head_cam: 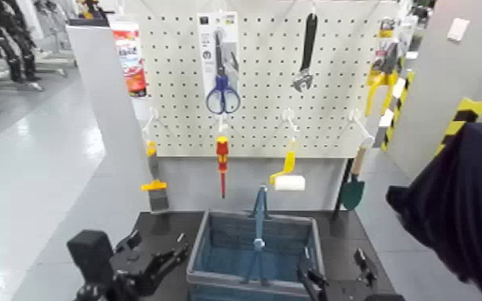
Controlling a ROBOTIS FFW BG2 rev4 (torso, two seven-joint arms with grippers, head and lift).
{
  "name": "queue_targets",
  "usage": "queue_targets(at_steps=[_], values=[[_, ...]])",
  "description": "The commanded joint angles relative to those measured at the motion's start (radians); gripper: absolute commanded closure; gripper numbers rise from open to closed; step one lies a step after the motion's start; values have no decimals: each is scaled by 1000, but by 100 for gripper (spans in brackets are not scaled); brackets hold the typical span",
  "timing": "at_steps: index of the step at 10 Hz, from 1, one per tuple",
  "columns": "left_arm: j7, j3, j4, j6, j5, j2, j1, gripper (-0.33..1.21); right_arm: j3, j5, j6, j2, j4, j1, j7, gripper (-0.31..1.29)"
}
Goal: Grasp the handle of the crate.
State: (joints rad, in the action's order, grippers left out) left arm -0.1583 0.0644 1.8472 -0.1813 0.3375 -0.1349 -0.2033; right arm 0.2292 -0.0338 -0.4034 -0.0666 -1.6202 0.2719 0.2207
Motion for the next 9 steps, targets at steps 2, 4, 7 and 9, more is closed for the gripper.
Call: queue_targets(at_steps=[2, 4, 7, 9], values=[[-95, 9, -74, -201, 265, -55, 157, 10, 2, -2, 0, 2, 2, 0, 0, 14], [-125, 46, -137, -287, 339, -78, 239, 10, 2, -2, 0, 2, 3, 0, -1, 14], [-179, 86, -243, -406, 506, -106, 352, 10, 6, -5, -2, 4, 8, -3, 0, 14], [-191, 118, -310, -452, 630, -123, 415, 10, 7, -5, -3, 4, 11, -5, 0, 14]])
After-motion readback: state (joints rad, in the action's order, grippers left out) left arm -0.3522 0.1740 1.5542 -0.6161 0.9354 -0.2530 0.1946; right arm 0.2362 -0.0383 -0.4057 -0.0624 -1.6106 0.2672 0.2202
